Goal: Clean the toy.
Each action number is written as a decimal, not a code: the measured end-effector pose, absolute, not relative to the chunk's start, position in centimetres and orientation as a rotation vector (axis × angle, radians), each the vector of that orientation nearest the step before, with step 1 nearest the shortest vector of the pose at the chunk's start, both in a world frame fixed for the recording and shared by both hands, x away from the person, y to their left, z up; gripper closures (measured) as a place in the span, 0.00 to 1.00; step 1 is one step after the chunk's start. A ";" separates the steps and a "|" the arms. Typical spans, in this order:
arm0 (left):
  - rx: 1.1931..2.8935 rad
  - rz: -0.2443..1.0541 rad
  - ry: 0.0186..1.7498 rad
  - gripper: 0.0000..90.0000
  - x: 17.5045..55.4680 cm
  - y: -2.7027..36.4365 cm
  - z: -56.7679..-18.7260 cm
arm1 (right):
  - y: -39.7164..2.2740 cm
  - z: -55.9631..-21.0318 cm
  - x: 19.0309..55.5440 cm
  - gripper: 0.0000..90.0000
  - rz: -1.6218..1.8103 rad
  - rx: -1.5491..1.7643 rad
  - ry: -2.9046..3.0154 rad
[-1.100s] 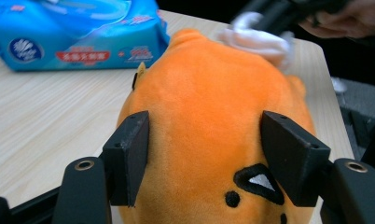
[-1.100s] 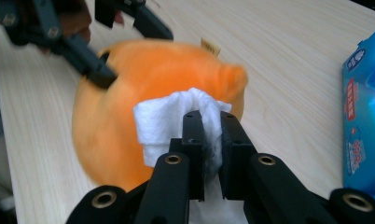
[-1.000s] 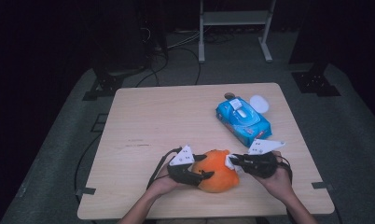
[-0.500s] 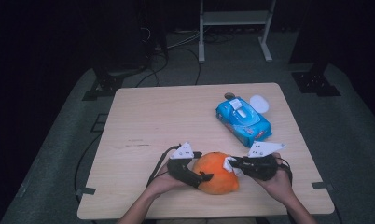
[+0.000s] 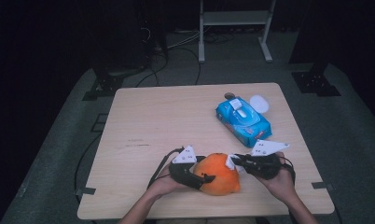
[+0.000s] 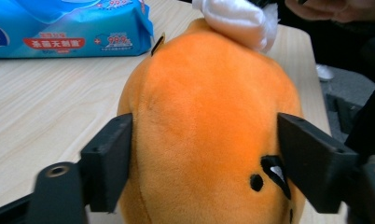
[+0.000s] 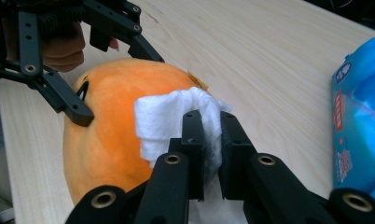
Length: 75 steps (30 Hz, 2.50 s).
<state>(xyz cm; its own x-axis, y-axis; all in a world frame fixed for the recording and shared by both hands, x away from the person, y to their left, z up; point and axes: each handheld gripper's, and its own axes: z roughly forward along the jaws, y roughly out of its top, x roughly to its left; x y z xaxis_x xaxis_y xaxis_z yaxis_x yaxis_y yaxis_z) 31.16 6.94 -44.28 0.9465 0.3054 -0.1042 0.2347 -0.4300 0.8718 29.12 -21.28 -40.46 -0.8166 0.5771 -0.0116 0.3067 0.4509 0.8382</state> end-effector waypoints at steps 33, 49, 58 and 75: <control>1.932 0.087 0.630 0.18 33.0 7.8 -44.6 | -17.0 -40.8 27.9 0.91 1.165 0.601 2.433; 1.950 0.129 0.514 0.47 32.7 8.3 -43.9 | -16.3 -40.6 28.1 0.91 1.156 0.597 2.375; 1.961 0.117 0.517 0.43 33.1 9.1 -44.3 | -19.7 -41.4 29.4 0.91 1.179 0.733 2.379; 1.956 0.114 0.562 0.45 33.5 9.7 -44.2 | -19.9 -41.8 28.5 0.91 1.210 0.679 2.479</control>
<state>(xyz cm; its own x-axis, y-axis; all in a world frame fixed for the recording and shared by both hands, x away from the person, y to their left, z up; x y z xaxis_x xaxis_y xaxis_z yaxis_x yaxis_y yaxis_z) 33.51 9.72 -44.19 0.8851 0.4338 -0.1686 0.3343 -0.3406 0.8787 28.46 -19.87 -41.80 -0.8437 0.5336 -0.0592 0.2816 0.5337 0.7975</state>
